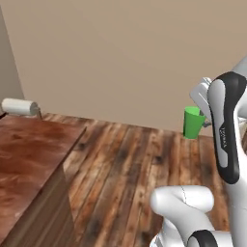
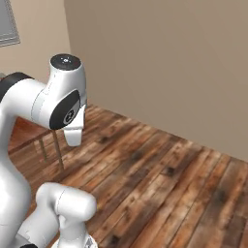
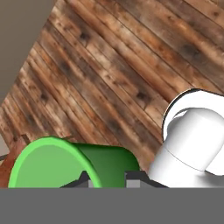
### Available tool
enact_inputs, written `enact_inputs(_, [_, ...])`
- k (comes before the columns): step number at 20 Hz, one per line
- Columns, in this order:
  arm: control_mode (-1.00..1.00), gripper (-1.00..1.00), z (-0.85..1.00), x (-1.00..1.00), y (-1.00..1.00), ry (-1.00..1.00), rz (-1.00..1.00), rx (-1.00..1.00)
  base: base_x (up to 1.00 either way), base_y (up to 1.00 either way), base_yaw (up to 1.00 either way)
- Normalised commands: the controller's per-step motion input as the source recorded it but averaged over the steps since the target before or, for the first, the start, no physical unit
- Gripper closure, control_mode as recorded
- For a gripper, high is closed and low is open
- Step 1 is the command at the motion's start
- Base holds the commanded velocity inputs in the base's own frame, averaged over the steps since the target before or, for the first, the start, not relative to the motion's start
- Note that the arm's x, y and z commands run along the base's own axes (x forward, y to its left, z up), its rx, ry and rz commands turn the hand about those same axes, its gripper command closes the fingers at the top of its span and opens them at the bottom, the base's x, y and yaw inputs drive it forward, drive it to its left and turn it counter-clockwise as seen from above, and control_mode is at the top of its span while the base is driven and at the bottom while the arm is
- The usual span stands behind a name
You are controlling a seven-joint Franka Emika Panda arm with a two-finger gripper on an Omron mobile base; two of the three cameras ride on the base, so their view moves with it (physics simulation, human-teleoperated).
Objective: There is a tray on the dining counter. Grab the cup, mug, and pitcher and place them on the tray. The pitcher may be placed next to the tray if it cannot fit the tray.
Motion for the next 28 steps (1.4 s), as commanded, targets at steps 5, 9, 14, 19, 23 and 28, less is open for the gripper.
enact_inputs(5, [1.00, 1.00, 0.00, 0.00, 0.00, 0.00, 0.00, 0.00, 0.87, -0.72, 0.11])
enact_inputs(9, [1.00, 1.00, 0.00, 0.00, 0.00, 0.00, 0.00, 0.00, 0.89, -0.73, 0.10])
enact_inputs(14, [1.00, 1.00, 0.00, 0.00, 0.00, 0.00, 0.00, 0.00, 0.95, -0.73, 0.12])
enact_inputs(19, [1.00, 1.00, 0.00, 0.00, 0.00, 0.00, 0.00, 0.00, 0.81, -0.81, 0.21])
enact_inputs(23, [1.00, 1.00, 0.00, 0.00, 0.00, 0.00, 0.00, 0.00, 0.63, -0.90, 0.38])
enact_inputs(28, [1.00, 1.00, 0.00, 0.00, 0.00, 0.00, 0.00, 0.00, 0.62, -1.00, 0.45])
